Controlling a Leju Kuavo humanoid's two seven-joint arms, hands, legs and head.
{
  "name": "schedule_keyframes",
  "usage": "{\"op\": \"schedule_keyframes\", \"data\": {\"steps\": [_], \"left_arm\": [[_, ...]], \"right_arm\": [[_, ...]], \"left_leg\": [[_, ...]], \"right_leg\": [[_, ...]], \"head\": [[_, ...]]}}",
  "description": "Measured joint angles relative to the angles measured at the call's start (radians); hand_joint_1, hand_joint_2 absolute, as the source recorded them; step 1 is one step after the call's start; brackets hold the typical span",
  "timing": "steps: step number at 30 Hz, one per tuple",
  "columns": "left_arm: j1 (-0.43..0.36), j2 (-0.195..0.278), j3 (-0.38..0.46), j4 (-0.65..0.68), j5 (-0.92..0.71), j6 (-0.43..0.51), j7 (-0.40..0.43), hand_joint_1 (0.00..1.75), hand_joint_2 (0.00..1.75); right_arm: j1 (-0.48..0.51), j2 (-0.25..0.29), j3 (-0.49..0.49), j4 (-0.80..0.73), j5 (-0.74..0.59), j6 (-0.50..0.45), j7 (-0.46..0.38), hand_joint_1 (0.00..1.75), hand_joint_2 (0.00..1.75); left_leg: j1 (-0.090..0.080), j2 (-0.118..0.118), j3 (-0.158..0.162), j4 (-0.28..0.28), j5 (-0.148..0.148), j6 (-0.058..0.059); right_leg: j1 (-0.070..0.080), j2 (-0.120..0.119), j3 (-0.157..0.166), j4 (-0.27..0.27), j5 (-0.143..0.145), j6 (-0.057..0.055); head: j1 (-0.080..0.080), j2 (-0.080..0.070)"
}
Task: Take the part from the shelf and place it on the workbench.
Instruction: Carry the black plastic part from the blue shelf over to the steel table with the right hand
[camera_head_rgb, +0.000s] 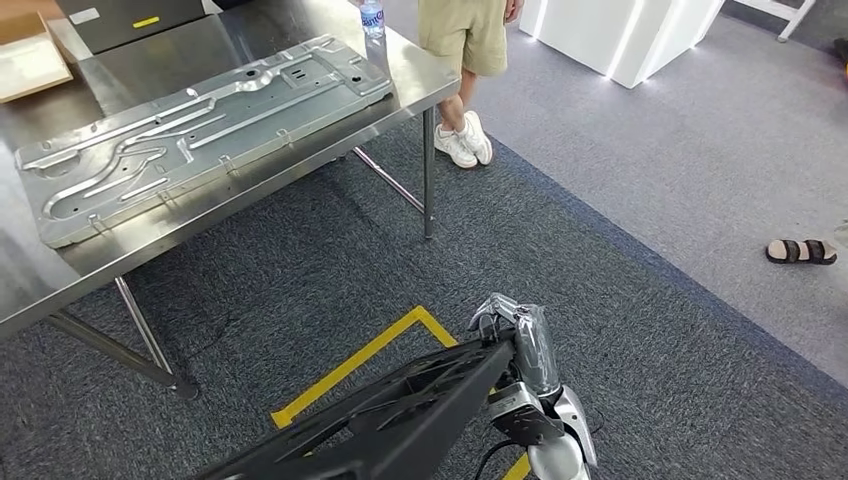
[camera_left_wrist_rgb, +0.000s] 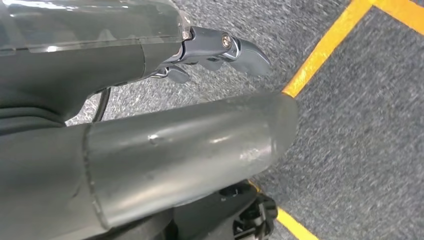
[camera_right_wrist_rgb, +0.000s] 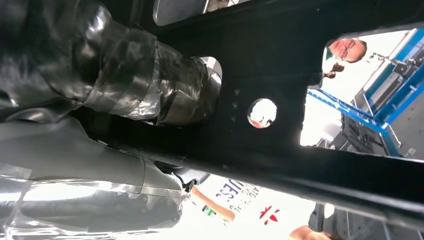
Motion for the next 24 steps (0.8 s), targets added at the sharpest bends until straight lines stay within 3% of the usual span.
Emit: {"op": "schedule_keyframes", "data": {"steps": [1,3,5,8,10,11,13,15,16,17,18,20,22,24], "left_arm": [[0.000,0.000,0.000,0.000,0.000,0.000,0.000,0.00,0.00],[0.001,0.000,0.000,0.000,0.000,0.000,0.000,0.00,0.00],[0.000,0.000,0.001,0.000,0.000,0.000,0.000,0.00,0.00],[0.003,0.000,0.001,0.000,0.000,0.000,0.000,0.00,0.00],[0.004,0.000,0.001,0.000,0.000,0.000,0.000,0.00,0.00],[0.003,0.000,0.001,0.000,0.000,-0.001,0.000,0.00,0.00],[0.002,-0.001,0.001,0.000,0.000,-0.002,0.000,0.00,0.00],[0.004,-0.001,0.001,0.000,0.000,-0.002,0.000,0.00,0.00],[0.005,-0.001,0.001,0.000,0.000,-0.002,0.000,0.00,0.00],[0.006,-0.001,0.002,0.000,0.001,-0.002,-0.001,0.00,0.00],[0.006,-0.001,0.002,0.000,0.001,-0.002,-0.002,0.00,0.00],[0.004,0.000,0.002,0.000,0.001,-0.002,-0.005,0.00,0.00],[0.002,0.001,0.002,0.000,0.001,-0.002,-0.008,0.00,0.00],[0.004,0.001,0.002,0.000,0.001,-0.002,-0.009,0.00,0.00]], "right_arm": [[0.000,0.000,0.000,0.000,0.000,0.000,0.000,1.75,0.00],[0.000,-0.001,0.000,0.000,0.000,0.000,0.000,1.75,0.00],[0.000,-0.001,0.000,-0.001,0.000,0.000,0.000,1.75,0.00],[0.000,-0.002,-0.002,-0.001,0.000,0.000,0.000,1.75,0.00],[-0.002,-0.001,-0.002,-0.001,0.000,0.000,0.000,1.75,0.00],[-0.002,-0.001,-0.002,-0.002,0.000,0.000,0.000,1.75,0.00],[-0.001,-0.001,-0.003,-0.003,0.000,0.000,0.000,1.75,0.00],[0.000,-0.001,-0.003,-0.003,0.000,0.000,0.000,1.75,0.00],[0.000,-0.001,-0.004,-0.003,0.000,0.000,0.000,1.75,0.00],[0.000,-0.001,-0.004,-0.003,0.000,0.000,0.000,1.75,0.00],[0.000,-0.001,-0.004,-0.004,0.000,0.000,0.000,1.75,0.00],[0.000,-0.001,-0.004,-0.007,-0.001,0.000,0.000,1.75,0.00],[0.000,-0.001,-0.005,-0.008,-0.002,0.000,0.001,1.75,0.00],[0.000,-0.001,-0.005,-0.010,-0.003,0.000,0.001,1.75,0.00]], "left_leg": [[0.000,-0.006,0.000,0.003,-0.002,-0.001],[0.002,-0.020,0.000,0.014,-0.009,-0.007],[0.000,-0.032,-0.006,0.030,-0.018,-0.016],[0.001,-0.040,-0.012,0.034,-0.022,-0.031],[0.003,-0.028,-0.022,0.057,-0.040,-0.041],[0.004,-0.018,-0.040,0.096,-0.064,-0.047],[0.008,0.001,-0.102,0.224,-0.126,-0.057],[0.011,0.007,-0.149,0.316,-0.151,-0.061],[0.012,0.009,-0.147,0.309,-0.134,-0.061],[0.012,0.011,-0.126,0.262,-0.101,-0.058],[0.010,0.017,-0.091,0.189,-0.061,-0.053],[0.001,0.039,-0.030,0.064,-0.018,-0.039],[-0.007,0.048,-0.014,0.027,-0.017,-0.030],[-0.005,0.036,-0.010,0.017,-0.011,-0.021]], "right_leg": [[-0.001,0.001,0.005,-0.016,0.022,0.001],[-0.005,0.011,0.062,-0.138,0.091,-0.001],[-0.005,0.024,0.107,-0.235,0.124,-0.005],[0.000,0.021,0.110,-0.250,0.125,-0.019],[-0.003,0.012,0.113,-0.257,0.128,-0.032],[-0.005,0.006,0.115,-0.260,0.129,-0.037],[-0.005,-0.006,0.116,-0.261,0.128,-0.042],[-0.004,-0.017,0.116,-0.261,0.127,-0.043],[-0.004,-0.021,0.117,-0.261,0.126,-0.042],[-0.004,-0.025,0.119,-0.261,0.125,-0.042],[-0.003,-0.029,0.122,-0.261,0.124,-0.040],[-0.001,-0.036,0.126,-0.261,0.121,-0.033],[0.000,-0.044,0.127,-0.263,0.121,-0.023],[0.000,-0.050,0.133,-0.266,0.119,-0.011]], "head": [[0.000,0.000],[0.000,0.000],[0.000,0.000],[0.000,0.000],[0.000,0.000],[0.000,0.000],[0.000,0.000],[0.000,0.000],[0.000,0.000],[0.000,0.000],[0.000,0.000],[0.000,0.000],[0.000,0.000],[0.000,0.000]]}}
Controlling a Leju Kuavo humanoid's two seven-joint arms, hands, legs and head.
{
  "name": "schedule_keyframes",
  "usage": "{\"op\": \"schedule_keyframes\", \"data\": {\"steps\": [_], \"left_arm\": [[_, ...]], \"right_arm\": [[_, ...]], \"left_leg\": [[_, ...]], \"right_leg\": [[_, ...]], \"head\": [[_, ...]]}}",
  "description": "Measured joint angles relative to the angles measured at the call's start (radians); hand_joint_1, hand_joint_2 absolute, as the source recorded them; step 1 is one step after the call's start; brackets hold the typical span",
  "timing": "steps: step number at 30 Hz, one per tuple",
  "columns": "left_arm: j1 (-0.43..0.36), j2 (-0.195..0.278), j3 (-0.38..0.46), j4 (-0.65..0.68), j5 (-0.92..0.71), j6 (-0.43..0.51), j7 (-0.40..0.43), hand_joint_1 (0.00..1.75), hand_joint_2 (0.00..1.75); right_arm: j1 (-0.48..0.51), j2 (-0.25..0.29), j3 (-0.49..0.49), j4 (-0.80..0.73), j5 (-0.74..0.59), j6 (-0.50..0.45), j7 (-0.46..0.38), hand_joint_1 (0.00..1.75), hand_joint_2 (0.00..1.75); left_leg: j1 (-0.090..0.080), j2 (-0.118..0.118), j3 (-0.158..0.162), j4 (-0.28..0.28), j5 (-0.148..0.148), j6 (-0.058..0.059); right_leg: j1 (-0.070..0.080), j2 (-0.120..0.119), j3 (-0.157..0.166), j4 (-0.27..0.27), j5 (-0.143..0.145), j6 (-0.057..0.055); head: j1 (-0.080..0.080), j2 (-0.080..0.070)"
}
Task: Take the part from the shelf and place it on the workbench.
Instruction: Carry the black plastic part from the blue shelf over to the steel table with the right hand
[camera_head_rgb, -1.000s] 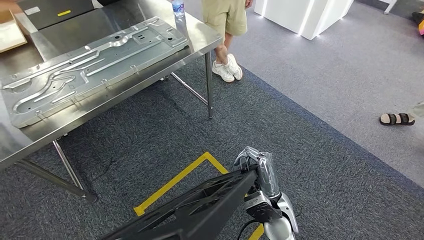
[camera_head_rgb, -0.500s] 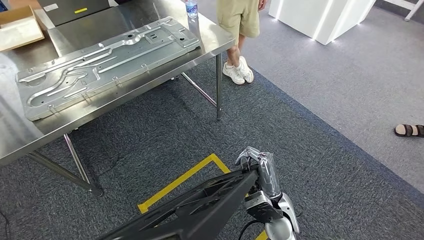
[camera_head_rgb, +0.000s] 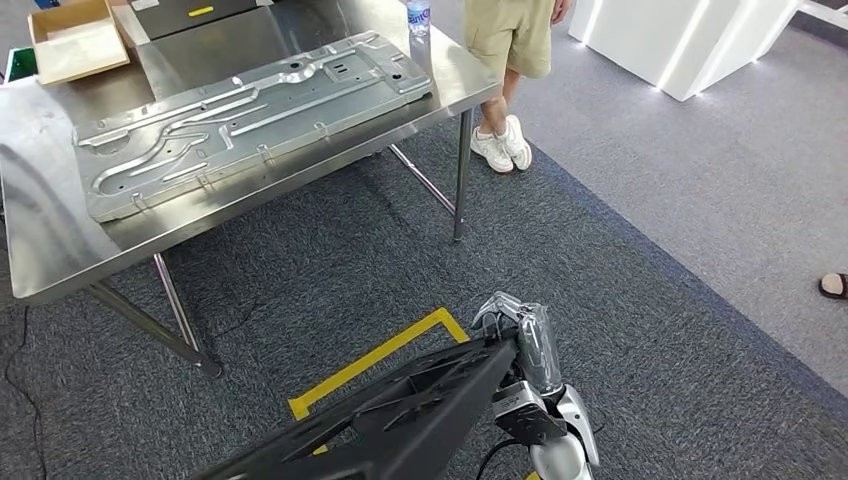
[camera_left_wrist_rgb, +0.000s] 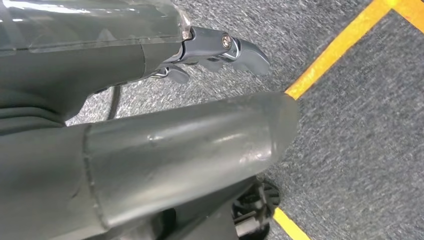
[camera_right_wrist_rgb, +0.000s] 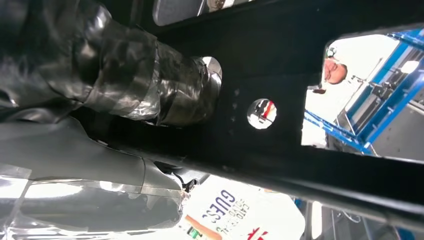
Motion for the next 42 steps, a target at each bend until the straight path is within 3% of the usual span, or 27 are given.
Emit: {"op": "schedule_keyframes", "data": {"steps": [2,5,6,7,9,11,14,17,20,21,22,23,26,28,32,34,36,37,38,39,40,42], "left_arm": [[0.001,-0.001,0.000,0.000,0.000,0.000,0.000,0.00,0.00],[-0.001,-0.001,0.001,0.000,0.000,0.000,0.000,0.00,0.00],[0.000,-0.001,0.001,0.000,0.001,0.000,0.000,0.00,0.00],[0.001,-0.001,0.001,0.000,0.001,0.000,0.000,0.00,0.00],[0.002,-0.002,0.001,0.000,0.001,-0.001,0.000,0.00,0.00],[0.001,-0.002,0.002,0.000,0.002,-0.003,0.000,0.00,0.00],[0.001,-0.003,0.002,0.000,0.002,-0.005,-0.001,0.00,0.00],[0.001,-0.003,0.002,0.000,0.002,-0.006,-0.001,0.00,0.00],[-0.002,-0.003,0.002,0.000,0.002,-0.007,-0.001,0.00,0.00],[-0.001,-0.003,0.002,0.000,0.002,-0.008,-0.001,0.00,0.00],[0.000,-0.003,0.002,0.000,0.002,-0.008,-0.001,0.00,0.00],[0.001,-0.003,0.002,0.000,0.002,-0.008,-0.001,0.00,0.00],[0.000,-0.002,0.002,0.000,0.000,-0.008,-0.002,0.00,0.00],[-0.003,-0.001,0.002,0.000,-0.001,-0.008,-0.002,0.00,0.00],[-0.003,-0.001,0.002,0.000,-0.002,-0.008,-0.003,0.00,0.00],[-0.004,-0.002,0.002,0.000,-0.004,-0.008,-0.003,0.00,0.00],[-0.005,-0.002,0.002,0.000,-0.004,-0.008,-0.003,0.00,0.00],[-0.005,-0.002,0.002,0.000,-0.005,-0.008,-0.003,0.00,0.00],[-0.004,-0.002,0.002,0.000,-0.005,-0.008,-0.003,0.00,0.00],[-0.004,-0.002,0.002,0.000,-0.006,-0.008,-0.003,0.00,0.00],[-0.005,-0.002,0.002,0.000,-0.006,-0.008,-0.003,0.00,0.00],[-0.006,-0.003,0.002,0.000,-0.007,-0.008,-0.003,0.00,0.00]], "right_arm": [[-0.001,0.000,-0.001,-0.003,0.000,0.000,0.000,1.75,0.00],[0.003,-0.001,-0.005,-0.005,-0.001,0.000,0.000,1.75,0.00],[0.005,-0.002,-0.007,-0.005,-0.001,0.000,0.000,1.75,0.00],[0.006,-0.002,-0.008,-0.005,-0.001,0.000,0.000,1.75,0.00],[0.006,-0.002,-0.008,-0.005,-0.001,0.000,0.000,1.75,0.00],[0.005,-0.002,-0.008,-0.005,-0.001,0.000,0.000,1.75,0.00],[0.005,-0.001,-0.009,-0.006,-0.001,0.001,0.000,1.75,0.00],[0.003,0.001,-0.009,-0.007,-0.001,0.001,0.000,1.75,0.00],[0.004,0.002,-0.009,-0.007,-0.001,0.001,0.000,1.75,0.00],[0.004,0.002,-0.009,-0.007,-0.001,0.001,0.000,1.75,0.00],[0.004,0.002,-0.009,-0.007,-0.001,0.002,0.000,1.75,0.00],[0.004,0.002,-0.009,-0.007,-0.001,0.002,0.000,1.75,0.00],[0.003,0.003,-0.009,-0.007,-0.001,0.003,0.000,1.75,0.00],[0.002,0.003,-0.009,-0.007,-0.001,0.004,0.000,1.75,0.00],[-0.002,0.003,-0.010,-0.007,-0.001,0.005,0.000,1.75,0.00],[-0.005,0.003,-0.010,-0.007,-0.001,0.005,0.000,1.75,0.00],[-0.006,0.002,-0.010,-0.007,-0.001,0.006,0.000,1.75,0.00],[-0.005,0.002,-0.010,-0.006,-0.001,0.006,0.000,1.75,0.00],[-0.005,0.002,-0.010,-0.005,-0.001,0.006,0.000,1.75,0.00],[-0.005,0.002,-0.010,-0.005,-0.001,0.006,0.000,1.75,0.00],[-0.006,0.002,-0.010,-0.005,-0.001,0.006,0.000,1.75,0.00],[-0.008,0.002,-0.010,-0.005,-0.001,0.006,0.000,1.75,0.00]], "left_leg": [[0.007,-0.010,0.009,-0.015,0.009,0.011],[0.006,-0.023,0.010,-0.018,0.012,0.020],[0.005,-0.029,0.009,-0.016,0.010,0.020],[0.004,-0.036,0.009,-0.013,0.009,0.020],[0.004,-0.049,0.009,-0.004,0.003,0.017],[0.002,-0.059,0.005,0.009,-0.004,0.010],[0.001,-0.068,-0.004,0.018,-0.009,-0.004],[0.003,-0.052,-0.019,0.054,-0.037,-0.021],[0.011,-0.031,-0.106,0.234,-0.125,-0.038],[0.013,-0.029,-0.133,0.286,-0.140,-0.041],[0.014,-0.028,-0.144,0.306,-0.136,-0.043],[0.015,-0.026,-0.134,0.280,-0.111,-0.042],[0.009,-0.009,-0.034,0.074,-0.015,-0.025],[0.000,-0.001,-0.005,0.012,-0.003,-0.013],[0.003,-0.016,0.004,-0.011,0.009,0.006],[0.009,-0.021,0.011,-0.024,0.017,0.014],[0.007,-0.026,0.010,-0.024,0.016,0.017],[0.006,-0.029,0.010,-0.023,0.016,0.018],[0.005,-0.033,0.010,-0.021,0.015,0.018],[0.005,-0.038,0.010,-0.018,0.013,0.017],[0.005,-0.043,0.011,-0.015,0.011,0.015],[0.002,-0.053,0.008,-0.002,0.004,0.007]], "right_leg": [[0.001,0.016,-0.012,0.040,-0.031,0.008],[0.001,0.046,-0.099,0.220,-0.119,0.010],[0.001,0.049,-0.121,0.261,-0.128,0.011],[0.001,0.050,-0.127,0.267,-0.117,0.010],[0.001,0.054,-0.084,0.170,-0.048,0.007],[0.001,0.067,-0.032,0.054,-0.001,0.001],[0.004,0.072,-0.020,0.015,0.005,-0.010],[-0.002,0.062,-0.015,0.006,0.009,-0.026],[-0.003,0.047,-0.014,0.004,0.008,-0.033],[-0.003,0.042,-0.014,0.004,0.007,-0.034],[-0.003,0.038,-0.014,0.004,0.006,-0.034],[-0.003,0.035,-0.012,0.005,0.005,-0.033],[-0.001,0.027,-0.003,0.004,0.000,-0.027],[0.000,0.021,-0.003,0.004,0.000,-0.018],[0.001,0.022,-0.001,0.009,-0.009,0.004],[0.002,0.039,-0.034,0.087,-0.058,0.009],[0.003,0.048,-0.100,0.217,-0.117,0.008],[0.003,0.049,-0.125,0.263,-0.128,0.008],[0.003,0.050,-0.131,0.271,-0.117,0.007],[0.003,0.050,-0.117,0.237,-0.088,0.005],[0.003,0.053,-0.086,0.172,-0.049,0.002],[0.003,0.066,-0.027,0.048,0.001,-0.003]], "head": [[0.000,0.000],[0.000,0.000],[0.000,0.000],[0.000,0.000],[0.000,0.000],[0.000,0.000],[0.000,0.000],[0.000,0.000],[0.000,0.000],[0.000,0.000],[0.000,0.000],[0.000,0.000],[0.000,0.000],[0.000,0.000],[0.000,0.000],[0.000,0.000],[0.000,0.000],[0.000,0.000],[0.000,0.000],[0.000,0.000],[0.000,0.000],[0.000,0.000]]}}
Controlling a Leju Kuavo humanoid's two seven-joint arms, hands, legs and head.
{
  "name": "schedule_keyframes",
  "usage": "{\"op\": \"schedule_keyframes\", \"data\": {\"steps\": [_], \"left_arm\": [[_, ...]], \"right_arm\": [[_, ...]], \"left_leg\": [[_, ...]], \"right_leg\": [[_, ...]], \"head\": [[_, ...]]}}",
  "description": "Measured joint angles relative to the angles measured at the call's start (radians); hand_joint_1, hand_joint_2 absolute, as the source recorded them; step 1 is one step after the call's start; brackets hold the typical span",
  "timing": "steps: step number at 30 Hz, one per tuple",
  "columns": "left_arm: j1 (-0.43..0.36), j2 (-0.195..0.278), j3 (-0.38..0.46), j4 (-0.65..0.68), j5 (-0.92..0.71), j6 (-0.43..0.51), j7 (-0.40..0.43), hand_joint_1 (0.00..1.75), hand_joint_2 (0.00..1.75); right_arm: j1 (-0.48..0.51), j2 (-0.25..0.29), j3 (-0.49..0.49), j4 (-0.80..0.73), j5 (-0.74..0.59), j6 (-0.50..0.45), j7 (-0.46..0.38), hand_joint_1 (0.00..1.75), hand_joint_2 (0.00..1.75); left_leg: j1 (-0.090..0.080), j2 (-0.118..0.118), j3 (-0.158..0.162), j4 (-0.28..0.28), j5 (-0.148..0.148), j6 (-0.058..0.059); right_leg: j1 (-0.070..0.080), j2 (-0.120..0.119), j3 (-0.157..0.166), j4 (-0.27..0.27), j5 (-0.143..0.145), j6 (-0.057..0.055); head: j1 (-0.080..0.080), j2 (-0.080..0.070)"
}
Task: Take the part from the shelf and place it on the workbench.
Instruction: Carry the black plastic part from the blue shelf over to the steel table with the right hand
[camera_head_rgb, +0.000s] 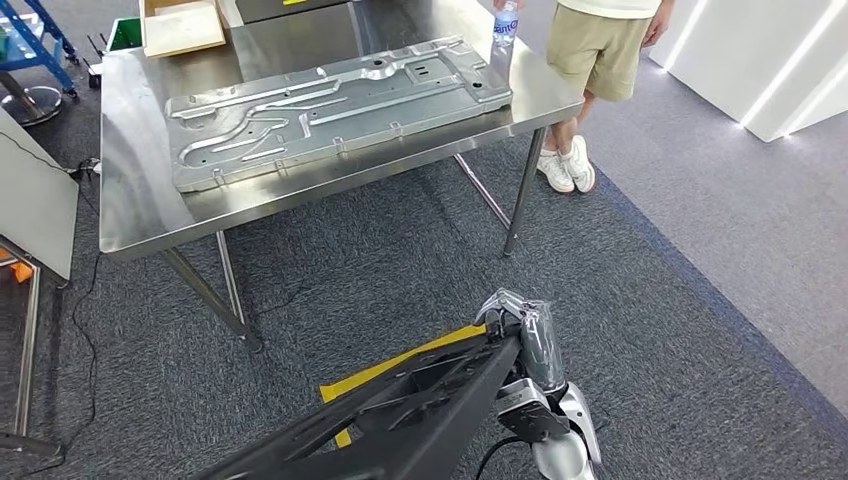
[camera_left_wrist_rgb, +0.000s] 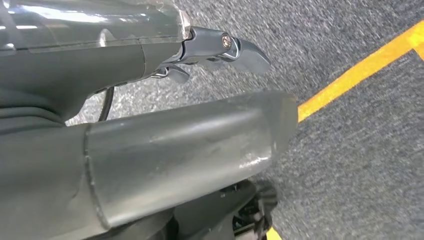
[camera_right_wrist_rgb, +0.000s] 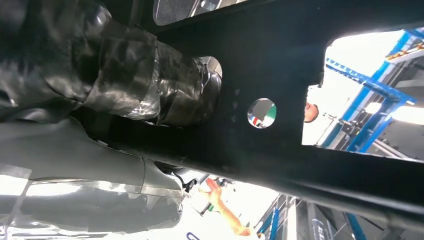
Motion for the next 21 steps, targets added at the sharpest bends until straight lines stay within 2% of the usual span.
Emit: {"op": "schedule_keyframes", "data": {"steps": [1,5,7,9,10,11,12,14,15,16,17,20,21], "left_arm": [[0.000,0.000,0.000,0.000,0.000,0.000,0.000,0.00,0.00],[0.001,0.000,0.000,0.000,-0.001,0.000,-0.001,0.00,0.00],[-0.001,0.000,0.000,0.000,-0.001,0.000,-0.002,0.00,0.00],[-0.001,0.000,0.000,0.000,-0.001,0.000,-0.002,0.00,0.00],[0.000,-0.001,0.000,0.000,-0.001,0.000,-0.002,0.00,0.00],[0.001,-0.001,0.000,0.000,-0.001,0.000,-0.002,0.00,0.00],[0.002,-0.001,0.000,0.000,-0.001,0.000,-0.002,0.00,0.00],[0.002,0.000,0.000,0.000,-0.001,0.000,-0.002,0.00,0.00],[0.000,0.002,0.000,0.000,-0.001,0.000,-0.002,0.00,0.00],[-0.001,0.003,0.000,-0.001,-0.001,0.000,-0.003,0.00,0.00],[-0.002,0.004,0.000,-0.001,-0.001,0.001,-0.004,0.00,0.00],[0.000,0.003,0.000,-0.001,-0.001,0.001,-0.006,0.00,0.00],[0.000,0.002,0.000,-0.001,-0.001,0.001,-0.006,0.00,0.00]], "right_arm": [[-0.001,0.000,0.000,0.000,0.000,0.000,0.000,1.75,0.00],[-0.001,0.001,0.000,0.000,0.000,0.000,0.000,1.75,0.00],[-0.002,0.001,0.000,0.000,0.000,0.000,0.000,1.75,0.00],[-0.001,0.001,0.000,0.000,0.000,0.001,0.000,1.75,0.00],[0.000,0.001,0.000,0.000,0.000,0.001,0.000,1.75,0.00],[0.000,0.001,0.000,0.000,0.000,0.001,0.000,1.75,0.00],[0.000,0.001,0.000,0.000,0.000,0.001,0.000,1.75,0.00],[-0.001,0.001,0.000,0.000,0.000,0.001,0.000,1.75,0.00],[-0.001,0.001,0.000,0.000,0.000,0.001,0.000,1.75,0.00],[-0.001,0.001,-0.001,0.000,0.000,0.001,0.000,1.75,0.00],[-0.001,0.001,-0.001,0.000,0.000,0.001,0.000,1.75,0.00],[-0.001,0.001,-0.001,-0.001,0.000,0.001,0.000,1.75,0.00],[-0.002,0.001,-0.001,-0.002,0.000,0.001,-0.001,1.75,0.00]], "left_leg": [[-0.001,-0.003,-0.003,0.006,-0.003,-0.004],[0.001,-0.001,-0.014,0.023,-0.018,-0.023],[0.005,0.013,-0.050,0.102,-0.066,-0.035],[0.008,0.023,-0.116,0.242,-0.129,-0.044],[0.009,0.025,-0.143,0.294,-0.144,-0.046],[0.010,0.026,-0.154,0.313,-0.140,-0.046],[0.009,0.026,-0.144,0.288,-0.116,-0.044],[0.005,0.032,-0.077,0.147,-0.041,-0.028],[0.001,0.037,-0.043,0.077,-0.015,-0.019],[-0.003,0.042,-0.021,0.030,-0.002,-0.012],[-0.007,0.045,-0.011,0.008,-0.001,-0.007],[-0.005,0.038,-0.005,-0.009,0.007,0.001],[-0.001,0.037,-0.001,-0.018,0.012,0.006]], "right_leg": [[0.001,0.005,0.014,-0.032,0.008,-0.003],[0.003,-0.002,0.016,-0.045,0.009,-0.021],[-0.001,-0.011,0.019,-0.050,0.010,-0.029],[0.000,-0.019,0.019,-0.049,0.009,-0.033],[0.001,-0.023,0.019,-0.049,0.008,-0.033],[0.002,-0.026,0.020,-0.049,0.007,-0.034],[0.003,-0.028,0.022,-0.049,0.006,-0.034],[0.005,-0.032,0.027,-0.050,0.004,-0.033],[0.007,-0.034,0.029,-0.050,0.002,-0.032],[0.007,-0.036,0.029,-0.050,0.002,-0.029],[0.007,-0.038,0.028,-0.051,0.002,-0.025],[0.007,-0.039,0.029,-0.051,0.000,-0.008],[0.008,-0.035,0.023,-0.033,-0.014,-0.003]], "head": [[0.000,0.000],[0.000,0.000],[0.000,0.000],[0.000,0.000],[0.000,0.000],[0.000,0.000],[0.000,0.000],[0.000,0.000],[0.000,0.000],[0.000,0.000],[0.000,0.000],[0.000,0.000],[0.000,0.000]]}}
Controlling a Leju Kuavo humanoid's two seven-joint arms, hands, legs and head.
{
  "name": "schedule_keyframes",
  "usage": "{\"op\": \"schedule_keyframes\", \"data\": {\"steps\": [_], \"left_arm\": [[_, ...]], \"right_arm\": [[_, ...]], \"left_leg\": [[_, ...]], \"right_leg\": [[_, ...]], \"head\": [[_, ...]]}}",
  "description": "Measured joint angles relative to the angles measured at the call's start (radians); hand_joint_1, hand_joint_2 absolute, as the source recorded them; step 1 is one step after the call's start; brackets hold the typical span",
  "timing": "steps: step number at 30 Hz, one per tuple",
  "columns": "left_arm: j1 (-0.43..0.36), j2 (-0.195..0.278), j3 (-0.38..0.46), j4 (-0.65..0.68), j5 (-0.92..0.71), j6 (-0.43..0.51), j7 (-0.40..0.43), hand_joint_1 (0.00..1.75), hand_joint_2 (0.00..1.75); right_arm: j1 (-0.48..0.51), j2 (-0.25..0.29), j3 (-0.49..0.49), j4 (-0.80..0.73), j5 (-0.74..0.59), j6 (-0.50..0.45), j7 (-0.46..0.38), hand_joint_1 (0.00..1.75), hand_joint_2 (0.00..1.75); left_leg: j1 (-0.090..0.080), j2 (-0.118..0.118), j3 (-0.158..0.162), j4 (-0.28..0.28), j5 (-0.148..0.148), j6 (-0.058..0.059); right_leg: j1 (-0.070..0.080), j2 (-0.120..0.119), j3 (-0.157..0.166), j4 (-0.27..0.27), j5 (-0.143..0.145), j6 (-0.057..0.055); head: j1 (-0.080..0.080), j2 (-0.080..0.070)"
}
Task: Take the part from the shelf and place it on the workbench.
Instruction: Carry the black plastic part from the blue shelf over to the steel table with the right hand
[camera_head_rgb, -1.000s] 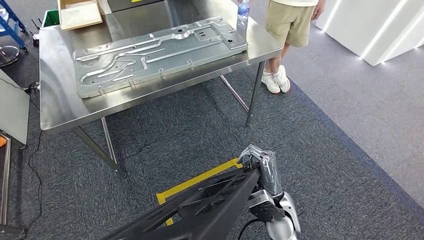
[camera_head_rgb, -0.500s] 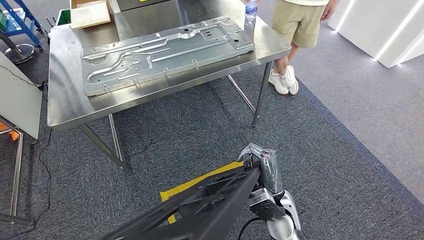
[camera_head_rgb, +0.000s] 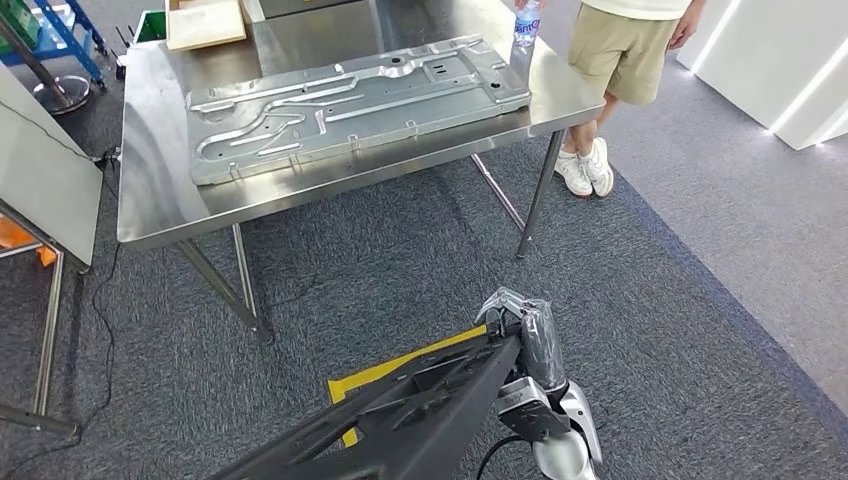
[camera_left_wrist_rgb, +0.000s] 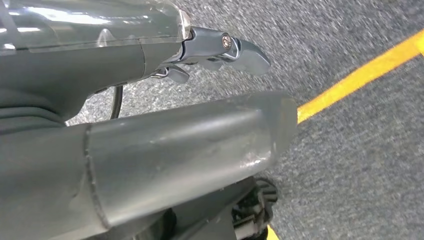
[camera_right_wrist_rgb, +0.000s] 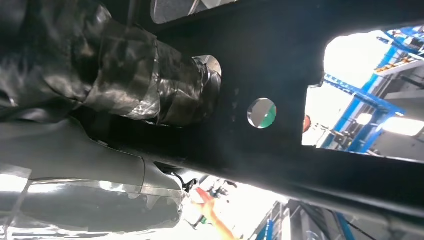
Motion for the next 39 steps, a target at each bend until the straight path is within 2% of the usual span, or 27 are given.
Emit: {"op": "schedule_keyframes", "data": {"steps": [1,3,4,5,6,8,10,11,14,15,16,17,19,20,21,22,23,25,26,28,30,32,34,35,36,37,39], "left_arm": [[-0.001,0.000,0.000,0.000,0.000,0.000,0.000,0.00,0.00],[-0.002,-0.001,0.000,0.000,0.000,0.000,0.000,0.00,0.00],[-0.001,-0.001,0.000,0.000,0.000,0.000,0.000,0.00,0.00],[0.000,-0.001,0.000,0.000,0.000,0.000,0.000,0.00,0.00],[0.000,-0.001,0.000,0.000,0.000,0.000,0.000,0.00,0.00],[0.001,-0.001,0.000,0.000,0.000,0.000,0.000,0.00,0.00],[0.000,-0.002,0.000,0.000,0.000,0.000,0.000,0.00,0.00],[0.000,-0.002,0.000,0.000,0.000,0.000,0.000,0.00,0.00],[0.000,-0.002,0.000,0.000,0.000,0.000,0.000,0.00,0.00],[0.000,-0.002,0.000,0.000,0.000,0.000,0.000,0.00,0.00],[0.000,-0.002,0.000,0.000,0.000,0.000,0.000,0.00,0.00],[0.000,-0.003,0.000,0.000,0.000,0.000,0.000,0.00,0.00],[0.001,-0.003,0.000,0.000,0.000,0.000,0.000,0.00,0.00],[0.002,-0.003,0.000,0.000,0.000,0.000,0.000,0.00,0.00],[0.003,-0.003,0.000,0.000,0.000,0.000,0.000,0.00,0.00],[0.003,-0.003,0.000,0.000,0.000,0.000,0.000,0.00,0.00],[0.003,-0.003,0.000,0.000,0.000,0.000,0.000,0.00,0.00],[0.001,-0.001,0.000,0.000,0.000,0.001,0.000,0.00,0.00],[0.000,-0.001,0.000,0.000,-0.001,0.001,-0.001,0.00,0.00],[0.001,0.000,0.000,0.000,-0.002,0.000,-0.002,0.00,0.00],[0.003,-0.001,0.000,0.000,-0.003,-0.001,-0.005,0.00,0.00],[0.001,-0.003,0.000,0.000,-0.005,-0.002,-0.008,0.00,0.00],[0.000,-0.003,0.000,0.000,-0.008,-0.004,-0.010,0.00,0.00],[0.000,-0.003,0.000,0.000,-0.010,-0.004,-0.010,0.00,0.00],[0.001,-0.003,0.000,0.000,-0.011,-0.004,-0.010,0.00,0.00],[0.001,-0.003,0.000,0.000,-0.011,-0.004,-0.010,0.00,0.00],[0.001,-0.004,0.000,0.000,-0.012,-0.005,-0.010,0.00,0.00]], "right_arm": [[0.000,0.000,0.000,-0.001,0.000,0.000,0.000,1.75,0.00],[0.002,-0.001,-0.001,0.000,0.000,0.000,0.000,1.75,0.00],[0.003,-0.001,-0.001,0.000,0.000,-0.001,0.000,1.75,0.00],[0.005,-0.002,-0.002,0.000,0.000,-0.001,0.000,1.75,0.00],[0.005,-0.002,-0.002,0.001,0.000,-0.001,0.000,1.75,0.00],[0.005,-0.002,-0.002,0.001,0.000,-0.001,0.000,1.75,0.00],[0.004,-0.002,-0.002,0.001,0.000,-0.001,0.000,1.75,0.00],[0.004,-0.002,-0.002,0.001,0.000,-0.001,0.000,1.75,0.00],[0.004,-0.002,-0.002,0.001,0.000,-0.001,0.000,1.75,0.00],[0.003,-0.001,-0.002,0.001,0.000,-0.001,0.000,1.75,0.00],[0.003,-0.001,-0.003,0.000,0.000,-0.001,0.000,1.75,0.00],[0.003,0.000,-0.003,0.000,0.000,-0.001,0.000,1.75,0.00],[0.004,0.000,-0.003,0.000,0.000,-0.001,0.000,1.75,0.00],[0.004,0.000,-0.003,0.000,0.000,-0.001,0.000,1.75,0.00],[0.004,0.000,-0.003,0.000,0.000,-0.001,0.000,1.75,0.00],[0.004,0.000,-0.003,0.000,0.000,-0.001,0.000,1.75,0.00],[0.004,0.000,-0.003,0.000,0.000,-0.001,0.000,1.75,0.00],[0.004,0.000,-0.003,0.000,0.000,-0.001,0.000,1.75,0.00],[0.004,0.000,-0.003,0.000,-0.001,-0.001,0.000,1.75,0.00],[0.004,0.000,-0.003,0.000,-0.001,0.000,0.000,1.75,0.00],[0.004,0.000,-0.003,-0.001,-0.002,0.000,-0.001,1.75,0.00],[0.003,0.000,-0.004,-0.002,-0.003,0.000,-0.001,1.75,0.00],[0.004,0.000,-0.005,-0.002,-0.003,0.000,-0.002,1.75,0.00],[0.005,-0.001,-0.006,-0.001,-0.004,0.000,-0.002,1.75,0.00],[0.005,-0.001,-0.006,0.000,-0.004,0.000,-0.002,1.75,0.00],[0.005,-0.001,-0.006,0.000,-0.004,0.000,-0.002,1.75,0.00],[0.003,-0.001,-0.006,0.000,-0.004,0.000,-0.002,1.75,0.00]], "left_leg": [[0.004,-0.001,0.004,-0.007,0.004,0.004],[0.005,-0.001,0.003,-0.009,0.005,0.009],[0.005,-0.002,0.003,-0.008,0.004,0.010],[0.005,-0.004,0.003,-0.007,0.003,0.009],[0.006,-0.006,0.003,-0.004,0.001,0.007],[0.008,-0.012,0.002,0.007,-0.006,0.000],[0.005,-0.016,-0.005,0.027,-0.017,-0.011],[0.004,-0.017,-0.009,0.033,-0.021,-0.016],[0.007,-0.018,-0.013,0.039,-0.026,-0.032],[0.008,-0.016,-0.019,0.055,-0.038,-0.037],[0.010,-0.014,-0.034,0.088,-0.060,-0.042],[0.012,-0.012,-0.060,0.144,-0.091,-0.048],[0.015,-0.011,-0.125,0.280,-0.149,-0.055],[0.016,-0.010,-0.147,0.321,-0.157,-0.056],[0.016,-0.010,-0.149,0.321,-0.142,-0.055],[0.016,-0.010,-0.131,0.280,-0.110,-0.052],[0.015,-0.010,-0.098,0.208,-0.069,-0.045],[0.008,-0.008,-0.036,0.080,-0.020,-0.029],[0.004,-0.008,-0.022,0.048,-0.014,-0.023],[-0.001,-0.009,-0.018,0.033,-0.015,-0.017],[0.004,-0.009,-0.011,0.018,-0.008,-0.011],[0.010,-0.008,-0.003,0.004,-0.001,-0.001],[0.007,-0.007,-0.003,0.003,-0.003,0.005],[0.006,-0.008,-0.003,0.005,-0.004,0.006],[0.006,-0.008,-0.003,0.007,-0.006,0.006],[0.006,-0.010,-0.003,0.011,-0.008,0.004],[0.006,-0.012,-0.003,0.023,-0.016,-0.002]], "right_leg": [[0.000,0.007,-0.017,0.040,-0.025,0.004],[-0.004,0.018,-0.079,0.170,-0.093,0.009],[-0.006,0.020,-0.109,0.229,-0.114,0.012],[-0.008,0.021,-0.125,0.258,-0.116,0.015],[-0.011,0.021,-0.122,0.249,-0.097,0.018],[-0.017,0.022,-0.068,0.131,-0.026,0.020],[-0.018,0.025,-0.019,0.025,0.013,0.016],[-0.016,0.026,-0.012,0.005,0.015,0.012],[-0.014,0.026,-0.014,0.002,0.014,-0.005],[-0.015,0.025,-0.012,-0.001,0.015,-0.011],[-0.017,0.023,-0.010,-0.004,0.016,-0.016],[-0.018,0.021,-0.009,-0.004,0.016,-0.019],[-0.017,0.018,-0.009,-0.004,0.014,-0.023],[-0.016,0.018,-0.009,-0.004,0.014,-0.023],[-0.015,0.018,-0.007,-0.004,0.013,-0.023],[-0.015,0.018,-0.005,-0.004,0.012,-0.023],[-0.014,0.018,-0.001,-0.004,0.010,-0.022],[-0.013,0.019,0.002,-0.004,0.008,-0.017],[-0.013,0.018,0.000,-0.005,0.008,-0.012],[-0.014,0.018,-0.001,-0.008,0.010,0.000],[-0.015,0.018,0.000,0.000,0.001,0.011],[-0.014,0.021,-0.030,0.072,-0.044,0.017],[-0.014,0.022,-0.094,0.199,-0.105,0.019],[-0.014,0.022,-0.118,0.246,-0.117,0.020],[-0.014,0.022,-0.127,0.259,-0.109,0.021],[-0.015,0.022,-0.115,0.233,-0.082,0.021],[-0.016,0.022,-0.054,0.105,-0.015,0.017]], "head": [[0.000,0.000],[0.000,0.000],[0.000,0.000],[0.000,0.000],[0.000,0.000],[0.000,0.000],[0.000,0.000],[0.000,0.000],[0.000,0.000],[0.000,0.000],[0.000,0.000],[0.000,0.000],[0.000,0.000],[0.000,0.000],[0.000,0.000],[0.000,0.000],[0.000,0.000],[0.000,0.000],[0.000,0.000],[0.000,0.000],[0.000,0.000],[0.000,0.000],[0.000,0.000],[0.000,0.000],[0.000,0.000],[0.000,0.000],[0.000,0.000]]}}
